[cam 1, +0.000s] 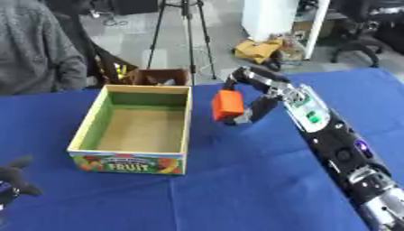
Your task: Pick up objects on the table and place them in the box.
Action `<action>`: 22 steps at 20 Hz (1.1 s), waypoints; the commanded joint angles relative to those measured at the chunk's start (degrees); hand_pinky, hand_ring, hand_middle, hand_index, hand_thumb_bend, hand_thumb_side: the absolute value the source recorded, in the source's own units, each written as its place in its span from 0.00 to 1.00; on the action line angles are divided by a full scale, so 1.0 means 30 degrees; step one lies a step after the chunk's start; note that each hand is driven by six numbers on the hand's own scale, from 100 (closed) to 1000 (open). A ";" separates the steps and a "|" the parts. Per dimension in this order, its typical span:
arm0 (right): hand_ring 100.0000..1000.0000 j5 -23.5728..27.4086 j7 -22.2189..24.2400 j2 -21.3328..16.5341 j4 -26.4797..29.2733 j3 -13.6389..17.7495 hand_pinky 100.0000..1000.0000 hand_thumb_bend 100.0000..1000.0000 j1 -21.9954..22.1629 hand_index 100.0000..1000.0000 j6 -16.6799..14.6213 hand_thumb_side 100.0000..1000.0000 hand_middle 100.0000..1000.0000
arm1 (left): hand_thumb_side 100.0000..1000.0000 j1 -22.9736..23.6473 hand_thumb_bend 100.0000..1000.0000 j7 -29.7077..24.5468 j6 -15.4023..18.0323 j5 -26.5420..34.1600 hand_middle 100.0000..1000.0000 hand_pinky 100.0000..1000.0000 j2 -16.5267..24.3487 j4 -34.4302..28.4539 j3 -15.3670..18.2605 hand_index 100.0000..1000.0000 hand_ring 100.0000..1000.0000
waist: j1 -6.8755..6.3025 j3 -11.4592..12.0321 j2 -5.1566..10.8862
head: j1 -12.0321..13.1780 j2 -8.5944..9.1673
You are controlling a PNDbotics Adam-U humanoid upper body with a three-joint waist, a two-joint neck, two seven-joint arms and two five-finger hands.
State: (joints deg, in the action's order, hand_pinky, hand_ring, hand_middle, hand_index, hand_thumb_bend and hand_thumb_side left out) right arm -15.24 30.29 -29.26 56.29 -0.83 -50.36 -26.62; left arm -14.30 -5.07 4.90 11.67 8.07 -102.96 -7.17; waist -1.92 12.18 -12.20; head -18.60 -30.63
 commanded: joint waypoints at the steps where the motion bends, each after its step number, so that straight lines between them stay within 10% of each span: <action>1: 0.59 0.0014 0.0243 -0.0090 0.0348 -0.0146 0.81 0.03 -0.0627 0.18 -0.0267 0.00 0.30 | 0.76 -0.0224 0.59 -0.0165 0.0096 0.0230 0.36 0.41 0.0325 -0.0235 -0.0132 0.55 0.83 | 0.0056 0.0109 0.0358 | -0.0173 0.0152; 22: 0.60 -0.1297 0.0624 0.1275 -0.0503 -0.0383 0.82 0.03 -0.0879 0.19 -0.0927 0.03 0.31 | 0.74 -0.0456 0.63 -0.0173 0.0641 0.0788 0.34 0.36 0.0263 -0.0393 -0.0152 0.53 0.75 | 0.0223 0.2046 0.0469 | -0.1021 0.0128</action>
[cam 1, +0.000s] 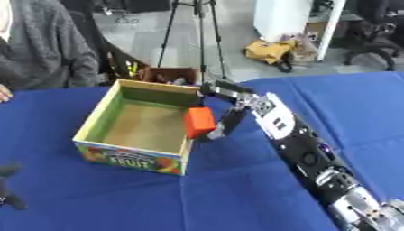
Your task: Pick up objects on the table and place them in the box.
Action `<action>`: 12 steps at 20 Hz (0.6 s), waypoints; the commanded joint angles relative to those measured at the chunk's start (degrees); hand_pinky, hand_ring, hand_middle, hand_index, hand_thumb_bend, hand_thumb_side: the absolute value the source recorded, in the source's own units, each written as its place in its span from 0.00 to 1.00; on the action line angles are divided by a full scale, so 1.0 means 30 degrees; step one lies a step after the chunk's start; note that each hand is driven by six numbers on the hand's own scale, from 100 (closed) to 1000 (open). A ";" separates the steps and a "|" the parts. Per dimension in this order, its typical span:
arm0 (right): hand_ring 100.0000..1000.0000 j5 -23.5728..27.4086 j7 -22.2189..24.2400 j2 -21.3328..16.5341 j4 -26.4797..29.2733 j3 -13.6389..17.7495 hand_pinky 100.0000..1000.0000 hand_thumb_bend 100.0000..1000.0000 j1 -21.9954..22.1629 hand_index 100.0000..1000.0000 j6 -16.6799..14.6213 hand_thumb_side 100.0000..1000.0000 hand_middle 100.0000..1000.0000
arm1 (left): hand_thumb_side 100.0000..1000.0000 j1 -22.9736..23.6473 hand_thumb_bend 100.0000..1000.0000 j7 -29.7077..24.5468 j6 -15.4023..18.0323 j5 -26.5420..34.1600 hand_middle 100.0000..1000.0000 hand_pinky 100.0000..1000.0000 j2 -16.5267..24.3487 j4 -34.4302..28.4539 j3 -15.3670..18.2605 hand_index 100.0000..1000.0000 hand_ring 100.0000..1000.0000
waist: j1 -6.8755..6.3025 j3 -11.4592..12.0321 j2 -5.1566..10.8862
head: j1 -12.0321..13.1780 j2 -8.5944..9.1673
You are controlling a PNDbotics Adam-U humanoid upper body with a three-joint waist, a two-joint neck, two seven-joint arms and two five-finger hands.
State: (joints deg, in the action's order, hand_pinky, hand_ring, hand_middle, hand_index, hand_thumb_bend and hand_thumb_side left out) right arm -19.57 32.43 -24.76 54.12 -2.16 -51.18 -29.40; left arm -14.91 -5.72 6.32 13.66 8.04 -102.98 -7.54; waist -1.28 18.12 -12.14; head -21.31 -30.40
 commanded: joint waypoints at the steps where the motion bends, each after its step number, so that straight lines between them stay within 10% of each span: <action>1: 0.60 0.0286 -0.0137 -0.0245 0.0255 0.0072 0.82 0.03 -0.0651 0.19 0.0053 0.03 0.31 | 0.74 -0.0271 0.63 0.0067 0.0221 0.0161 0.34 0.36 0.0281 -0.0398 -0.0020 0.53 0.75 | 0.0041 0.0161 0.0516 | -0.0162 0.0032; 12: 0.61 0.1325 -0.0570 -0.0401 0.0842 0.0037 0.82 0.02 -0.0904 0.20 0.0367 0.04 0.31 | 0.73 -0.0459 0.64 0.0160 0.0619 0.0356 0.34 0.38 0.0329 -0.0506 0.0055 0.54 0.75 | 0.0544 0.0652 0.0870 | -0.0311 -0.0063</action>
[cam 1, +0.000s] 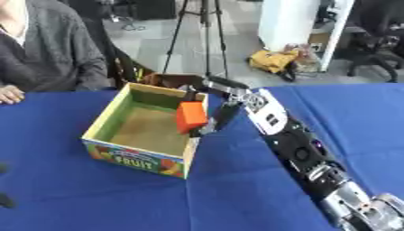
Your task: Pick up objects on the table and place them in the box.
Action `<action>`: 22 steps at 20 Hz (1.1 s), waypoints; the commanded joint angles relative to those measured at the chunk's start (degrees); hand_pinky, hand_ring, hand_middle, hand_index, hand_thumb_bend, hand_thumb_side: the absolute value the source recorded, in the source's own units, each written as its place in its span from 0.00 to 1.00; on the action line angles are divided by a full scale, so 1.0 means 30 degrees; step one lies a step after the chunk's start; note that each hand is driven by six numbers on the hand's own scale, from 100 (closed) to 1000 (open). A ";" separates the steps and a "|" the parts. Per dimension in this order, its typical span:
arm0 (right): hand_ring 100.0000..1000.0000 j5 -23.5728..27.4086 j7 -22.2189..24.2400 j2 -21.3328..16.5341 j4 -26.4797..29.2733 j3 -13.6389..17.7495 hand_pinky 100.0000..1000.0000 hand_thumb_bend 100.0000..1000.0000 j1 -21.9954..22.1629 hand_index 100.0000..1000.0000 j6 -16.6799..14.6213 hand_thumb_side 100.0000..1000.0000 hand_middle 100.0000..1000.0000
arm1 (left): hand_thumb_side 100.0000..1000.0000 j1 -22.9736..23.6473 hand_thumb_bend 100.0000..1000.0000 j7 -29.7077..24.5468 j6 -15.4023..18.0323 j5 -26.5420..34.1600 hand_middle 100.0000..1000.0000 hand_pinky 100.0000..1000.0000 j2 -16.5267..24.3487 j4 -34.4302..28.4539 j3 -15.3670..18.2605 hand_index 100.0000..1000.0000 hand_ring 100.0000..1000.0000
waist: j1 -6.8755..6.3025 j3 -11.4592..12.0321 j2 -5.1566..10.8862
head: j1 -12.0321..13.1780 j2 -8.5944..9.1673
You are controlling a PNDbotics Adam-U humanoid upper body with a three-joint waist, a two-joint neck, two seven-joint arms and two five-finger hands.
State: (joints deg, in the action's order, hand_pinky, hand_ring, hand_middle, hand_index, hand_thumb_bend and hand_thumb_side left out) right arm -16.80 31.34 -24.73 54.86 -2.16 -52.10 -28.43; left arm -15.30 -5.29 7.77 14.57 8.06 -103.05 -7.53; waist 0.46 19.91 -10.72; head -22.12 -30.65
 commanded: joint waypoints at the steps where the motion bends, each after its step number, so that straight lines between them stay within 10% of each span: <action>1: 0.61 0.0451 -0.0241 -0.0417 0.0653 0.0014 0.82 0.02 -0.0612 0.20 0.0065 0.04 0.31 | 0.73 -0.0346 0.64 0.0022 0.0156 0.0057 0.34 0.38 0.0320 -0.0490 0.0057 0.54 0.75 | 0.0005 0.0090 0.0405 | -0.0057 0.0009; 22: 0.64 -0.1429 -0.0529 -0.0274 -0.0188 0.0235 0.83 0.02 0.0085 0.21 -0.0057 0.07 0.33 | 0.74 -0.0351 0.65 0.0029 0.0153 0.0076 0.34 0.38 -0.0013 -0.0497 0.0095 0.54 0.76 | 0.0063 0.0866 -0.0399 | -0.0282 -0.0121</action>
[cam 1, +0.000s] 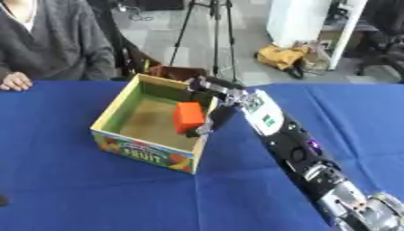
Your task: Pick up objects on the table and place them in the box.
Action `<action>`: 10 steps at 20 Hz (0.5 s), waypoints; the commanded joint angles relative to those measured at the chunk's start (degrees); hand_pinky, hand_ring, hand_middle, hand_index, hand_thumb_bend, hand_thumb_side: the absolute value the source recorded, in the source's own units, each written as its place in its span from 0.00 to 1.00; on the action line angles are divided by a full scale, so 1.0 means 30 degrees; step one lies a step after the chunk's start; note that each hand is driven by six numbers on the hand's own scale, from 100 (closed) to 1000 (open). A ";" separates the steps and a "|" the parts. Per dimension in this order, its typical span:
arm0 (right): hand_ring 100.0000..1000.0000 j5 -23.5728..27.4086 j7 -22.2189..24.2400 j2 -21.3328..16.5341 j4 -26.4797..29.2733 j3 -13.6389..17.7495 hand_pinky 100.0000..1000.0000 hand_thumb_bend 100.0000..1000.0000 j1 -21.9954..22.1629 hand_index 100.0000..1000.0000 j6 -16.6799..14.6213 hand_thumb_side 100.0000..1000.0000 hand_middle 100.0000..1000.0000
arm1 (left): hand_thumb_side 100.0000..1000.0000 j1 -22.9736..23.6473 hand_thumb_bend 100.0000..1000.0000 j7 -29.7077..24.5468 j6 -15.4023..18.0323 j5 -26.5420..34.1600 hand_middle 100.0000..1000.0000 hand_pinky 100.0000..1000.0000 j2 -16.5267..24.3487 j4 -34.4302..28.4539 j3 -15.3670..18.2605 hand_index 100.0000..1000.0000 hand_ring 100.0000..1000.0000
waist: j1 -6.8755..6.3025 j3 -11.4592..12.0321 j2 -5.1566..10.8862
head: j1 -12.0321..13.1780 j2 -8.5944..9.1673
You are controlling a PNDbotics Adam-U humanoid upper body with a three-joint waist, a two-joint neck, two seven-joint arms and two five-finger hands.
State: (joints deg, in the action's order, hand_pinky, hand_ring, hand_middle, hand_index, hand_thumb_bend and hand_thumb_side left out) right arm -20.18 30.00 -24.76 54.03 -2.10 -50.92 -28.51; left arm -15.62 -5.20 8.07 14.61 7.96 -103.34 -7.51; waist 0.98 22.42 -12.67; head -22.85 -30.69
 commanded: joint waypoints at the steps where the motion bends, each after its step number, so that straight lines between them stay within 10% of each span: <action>1: 0.64 -0.0421 -0.0072 -0.0228 0.0040 0.0217 0.83 0.03 -0.0273 0.21 -0.0032 0.08 0.33 | 0.74 -0.0240 0.65 -0.0002 0.0053 0.0074 0.34 0.38 0.0005 -0.0400 0.0091 0.54 0.76 | -0.0125 0.0030 0.0213 | -0.0036 -0.0128; 3: 0.65 -0.0658 -0.0063 -0.0168 -0.0042 0.0224 0.84 0.12 -0.0206 0.24 -0.0062 0.14 0.35 | 0.74 -0.0231 0.66 0.0001 0.0058 0.0094 0.34 0.38 -0.0024 -0.0403 0.0096 0.53 0.76 | -0.0143 0.0024 0.0151 | -0.0018 -0.0149; 4: 0.68 -0.0745 -0.0053 -0.0141 -0.0076 0.0225 0.85 0.35 -0.0179 0.31 -0.0101 0.20 0.43 | 0.74 -0.0228 0.66 0.0002 0.0056 0.0107 0.34 0.38 -0.0034 -0.0401 0.0094 0.53 0.76 | -0.0148 0.0023 0.0132 | -0.0023 -0.0173; 5: 0.68 -0.0801 -0.0027 -0.0108 -0.0096 0.0222 0.85 0.31 -0.0152 0.31 -0.0168 0.24 0.43 | 0.74 -0.0230 0.66 0.0001 0.0055 0.0118 0.34 0.38 -0.0041 -0.0398 0.0094 0.53 0.76 | -0.0149 0.0017 0.0112 | -0.0024 -0.0184; 6: 0.75 -0.0843 0.0027 -0.0083 -0.0106 0.0205 0.88 0.48 -0.0131 0.44 -0.0255 0.31 0.58 | 0.74 -0.0234 0.66 -0.0001 0.0054 0.0120 0.34 0.38 -0.0046 -0.0397 0.0096 0.53 0.76 | -0.0145 0.0013 0.0099 | -0.0024 -0.0197; 10: 0.92 -0.0943 0.0672 -0.0069 -0.0089 0.0116 1.00 0.65 -0.0079 0.77 -0.0880 0.48 0.91 | 0.74 -0.0264 0.66 0.0002 0.0057 0.0111 0.34 0.38 -0.0062 -0.0402 0.0108 0.53 0.76 | -0.0099 -0.0020 0.0078 | -0.0042 -0.0216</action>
State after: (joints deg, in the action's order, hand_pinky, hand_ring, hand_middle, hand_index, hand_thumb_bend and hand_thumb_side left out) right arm -22.69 31.51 -24.36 53.23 -2.11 -50.35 -30.49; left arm -15.62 -5.19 8.07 14.70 7.51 -103.34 -7.51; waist 0.85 22.34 -13.26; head -22.84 -31.15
